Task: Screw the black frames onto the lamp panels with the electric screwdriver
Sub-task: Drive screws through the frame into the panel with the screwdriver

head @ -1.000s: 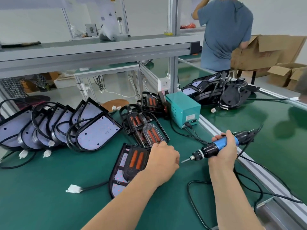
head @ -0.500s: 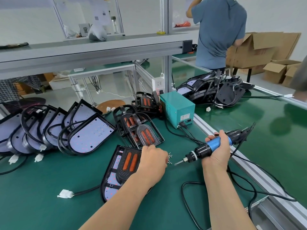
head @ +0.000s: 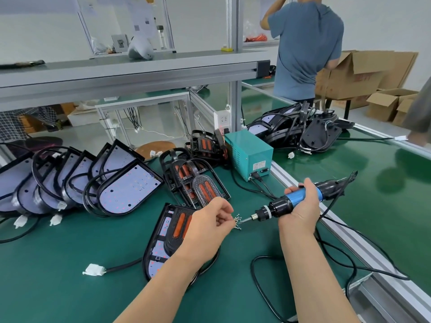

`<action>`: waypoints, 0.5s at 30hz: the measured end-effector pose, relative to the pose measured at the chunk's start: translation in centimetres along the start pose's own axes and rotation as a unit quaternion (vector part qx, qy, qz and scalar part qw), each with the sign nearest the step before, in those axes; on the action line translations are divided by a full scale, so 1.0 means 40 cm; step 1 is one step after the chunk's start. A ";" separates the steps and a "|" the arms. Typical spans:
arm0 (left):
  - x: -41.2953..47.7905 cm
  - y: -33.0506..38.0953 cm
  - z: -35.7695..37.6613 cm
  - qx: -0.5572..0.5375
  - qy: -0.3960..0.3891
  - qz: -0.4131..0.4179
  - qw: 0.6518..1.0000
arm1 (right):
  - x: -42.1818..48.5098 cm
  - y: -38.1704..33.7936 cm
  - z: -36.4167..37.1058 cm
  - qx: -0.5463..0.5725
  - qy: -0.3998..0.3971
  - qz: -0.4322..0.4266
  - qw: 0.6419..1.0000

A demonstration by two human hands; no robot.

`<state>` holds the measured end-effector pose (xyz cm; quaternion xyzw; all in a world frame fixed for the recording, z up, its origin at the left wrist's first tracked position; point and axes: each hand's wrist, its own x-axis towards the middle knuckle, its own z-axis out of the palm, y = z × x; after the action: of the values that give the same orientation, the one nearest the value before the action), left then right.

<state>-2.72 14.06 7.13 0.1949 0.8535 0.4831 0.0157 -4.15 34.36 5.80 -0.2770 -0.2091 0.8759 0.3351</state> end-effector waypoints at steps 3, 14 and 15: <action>-0.030 -0.004 -0.014 -0.009 0.005 -0.005 1.000 | -0.042 -0.007 0.033 -0.005 -0.025 -0.027 0.999; -0.075 -0.038 -0.066 -0.098 0.041 -0.016 0.994 | -0.151 0.021 0.104 -0.041 -0.108 -0.084 0.990; -0.077 -0.040 -0.070 -0.099 0.042 -0.013 0.994 | -0.158 0.026 0.106 -0.044 -0.114 -0.085 0.989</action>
<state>-0.98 9.95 6.80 0.1605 0.8036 0.5731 0.0055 -3.38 28.43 10.62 -0.1714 -0.3070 0.8599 0.3701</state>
